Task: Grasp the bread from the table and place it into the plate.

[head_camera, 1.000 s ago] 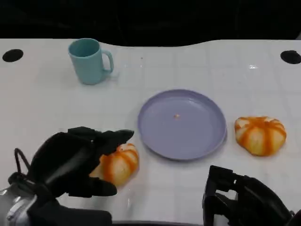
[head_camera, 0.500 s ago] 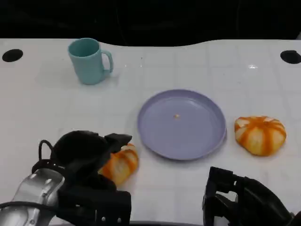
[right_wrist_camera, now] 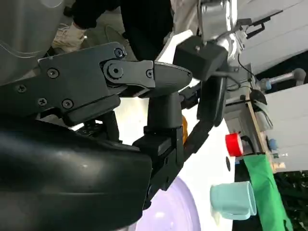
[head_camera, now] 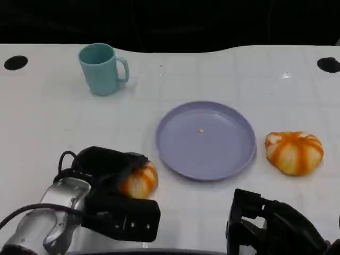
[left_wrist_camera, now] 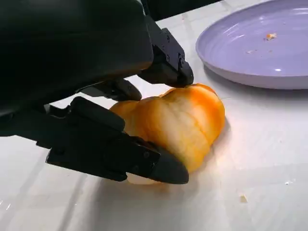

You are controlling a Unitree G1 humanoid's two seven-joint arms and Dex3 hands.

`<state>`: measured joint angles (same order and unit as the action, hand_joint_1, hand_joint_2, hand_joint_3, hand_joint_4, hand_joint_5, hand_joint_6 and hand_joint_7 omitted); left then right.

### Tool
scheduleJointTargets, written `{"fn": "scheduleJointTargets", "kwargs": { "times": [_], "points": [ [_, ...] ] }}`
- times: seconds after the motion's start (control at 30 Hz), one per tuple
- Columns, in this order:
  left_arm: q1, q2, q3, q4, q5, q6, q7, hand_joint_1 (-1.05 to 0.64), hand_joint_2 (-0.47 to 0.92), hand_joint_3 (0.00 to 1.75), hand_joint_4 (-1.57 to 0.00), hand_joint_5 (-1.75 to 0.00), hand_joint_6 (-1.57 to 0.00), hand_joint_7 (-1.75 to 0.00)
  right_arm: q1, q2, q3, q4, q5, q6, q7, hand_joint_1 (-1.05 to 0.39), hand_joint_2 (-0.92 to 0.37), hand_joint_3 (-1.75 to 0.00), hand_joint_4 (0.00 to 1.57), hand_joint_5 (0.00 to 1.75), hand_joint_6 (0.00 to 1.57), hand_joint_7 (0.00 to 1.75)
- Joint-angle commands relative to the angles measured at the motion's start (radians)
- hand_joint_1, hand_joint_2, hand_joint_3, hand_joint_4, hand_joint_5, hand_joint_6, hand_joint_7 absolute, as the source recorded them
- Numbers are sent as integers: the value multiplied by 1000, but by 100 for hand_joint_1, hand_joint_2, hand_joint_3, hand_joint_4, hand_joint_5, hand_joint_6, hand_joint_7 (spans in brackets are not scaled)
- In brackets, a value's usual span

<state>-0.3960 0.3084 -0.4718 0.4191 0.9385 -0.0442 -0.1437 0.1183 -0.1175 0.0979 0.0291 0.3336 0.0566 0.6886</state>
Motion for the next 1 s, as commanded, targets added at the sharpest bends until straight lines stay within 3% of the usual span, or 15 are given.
{"fn": "scheduleJointTargets", "kwargs": {
  "times": [0.03, 0.07, 0.13, 0.17, 0.23, 0.27, 0.4, 0.47, 0.67, 0.73, 0.93, 1.0],
  "points": [
    [-2, 23, -7, 63, -41, -24, 31, -44, 92, 7, -59, -100, -76, -14, 11, -9, -2, -33, 9, 29, -19, -50, -92, -40, 59, 175, 44, 168],
    [-2, 29, -6, 70, -56, -42, 40, -42, 92, 10, -58, -116, -85, -18, 11, -10, -1, -36, 9, 32, -20, -51, -92, -40, 59, 175, 44, 168],
    [-3, 42, -6, 82, -73, -76, 73, -38, 92, 21, -70, -131, -97, -39, 10, -11, 1, -42, 8, 37, -23, -51, -92, -40, 59, 175, 44, 168],
    [-3, 48, -7, 87, -77, -89, 89, -36, 92, 28, -74, -143, -94, -66, 9, -12, 3, -45, 4, 37, -26, -51, -92, -40, 59, 175, 44, 168],
    [-2, 60, -10, 91, -83, -108, 115, -36, 92, 43, -73, -155, -83, -99, 9, -14, 6, -51, 1, 38, -30, -50, -92, -40, 59, 175, 44, 168],
    [2, 64, -9, 89, -86, -117, 131, -36, 92, 49, -71, -155, -77, -104, 9, -16, 7, -50, -2, 30, -30, -48, -92, -41, 59, 175, 44, 168],
    [23, 68, 5, 74, -104, -146, 208, -34, 92, 54, -72, -166, -73, -112, 9, -22, 3, -36, -2, 11, -20, -47, -92, -43, 60, 175, 44, 166],
    [36, 69, 12, 60, -100, -145, 265, -34, 92, 54, -74, -173, -68, -130, 8, -23, 0, -25, 2, 6, -15, -49, -92, -43, 60, 175, 44, 166],
    [74, 78, 42, 19, -84, -146, 442, -29, 90, 45, -77, -175, -62, -148, 5, -20, -6, -6, 12, -6, -6, -48, -92, -42, 61, 175, 45, 165],
    [83, 82, 56, 7, -87, -153, 485, -29, 91, 45, -76, -175, -55, -164, 3, -21, -8, 0, 12, -12, -3, -48, -92, -43, 60, 175, 45, 165],
    [98, 77, 69, -30, -81, -129, 534, -31, 91, 38, -73, -175, -59, -153, 5, -23, -11, 0, 14, -11, -2, -50, -92, -43, 60, 175, 45, 167],
    [104, 71, 76, -44, -85, -129, 552, -30, 90, 35, -74, -175, -53, -168, 7, -24, -11, -2, 14, -8, -2, -49, -92, -42, 60, 175, 45, 168]
  ]
}}
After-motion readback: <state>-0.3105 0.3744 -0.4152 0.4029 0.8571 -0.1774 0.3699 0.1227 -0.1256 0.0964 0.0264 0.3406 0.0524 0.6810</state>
